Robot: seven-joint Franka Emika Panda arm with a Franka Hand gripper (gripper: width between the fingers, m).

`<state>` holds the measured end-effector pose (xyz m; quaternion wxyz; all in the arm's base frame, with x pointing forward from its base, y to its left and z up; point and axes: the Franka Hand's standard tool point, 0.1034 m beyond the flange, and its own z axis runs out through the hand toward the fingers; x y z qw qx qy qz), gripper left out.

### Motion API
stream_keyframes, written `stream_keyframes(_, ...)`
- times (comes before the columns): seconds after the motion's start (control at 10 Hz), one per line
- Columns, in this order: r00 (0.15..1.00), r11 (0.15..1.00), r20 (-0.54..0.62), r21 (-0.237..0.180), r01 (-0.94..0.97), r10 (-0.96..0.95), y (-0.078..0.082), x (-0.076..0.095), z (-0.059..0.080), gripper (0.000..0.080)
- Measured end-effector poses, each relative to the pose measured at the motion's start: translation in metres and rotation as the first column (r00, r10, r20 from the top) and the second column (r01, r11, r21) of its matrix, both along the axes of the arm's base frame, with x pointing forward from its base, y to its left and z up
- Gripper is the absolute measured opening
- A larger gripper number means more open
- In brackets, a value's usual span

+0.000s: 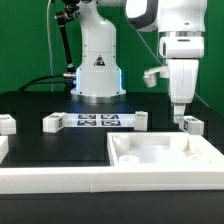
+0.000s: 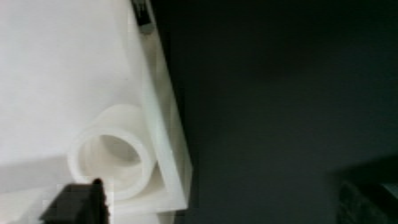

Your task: Assemble square table

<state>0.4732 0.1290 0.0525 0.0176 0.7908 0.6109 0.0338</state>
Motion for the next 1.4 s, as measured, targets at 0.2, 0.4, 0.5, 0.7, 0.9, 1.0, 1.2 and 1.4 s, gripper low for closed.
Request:
stream_keyframes(0.2,0.96,0.96,-0.02,0.018,0.28,-0.279,0.009,-0.009,-0.002,0.0649)
stream_keyframes(0.4,0.872,0.872,-0.038,0.029,0.489,-0.488,0.028,-0.016,-0.002,0.0649)
stream_keyframes(0.5,0.829,0.828,-0.047,0.035,0.559,-0.558,0.035,-0.018,-0.003,0.0649)
stream_keyframes(0.7,0.766,0.765,-0.064,0.044,0.642,-0.639,0.038,-0.018,-0.003,0.0649)
stream_keyframes(0.9,0.679,0.677,-0.083,0.048,0.734,-0.73,0.04,-0.019,-0.003,0.0649)
stream_keyframes(1.0,0.616,0.614,-0.095,0.048,0.788,-0.782,0.042,-0.02,-0.003,0.0649)
stream_keyframes(1.2,0.448,0.447,-0.12,0.041,0.894,-0.886,0.05,-0.024,-0.004,0.0649)
stream_keyframes(1.4,0.425,0.424,-0.127,0.037,0.905,-0.896,0.051,-0.025,-0.005,0.0649)
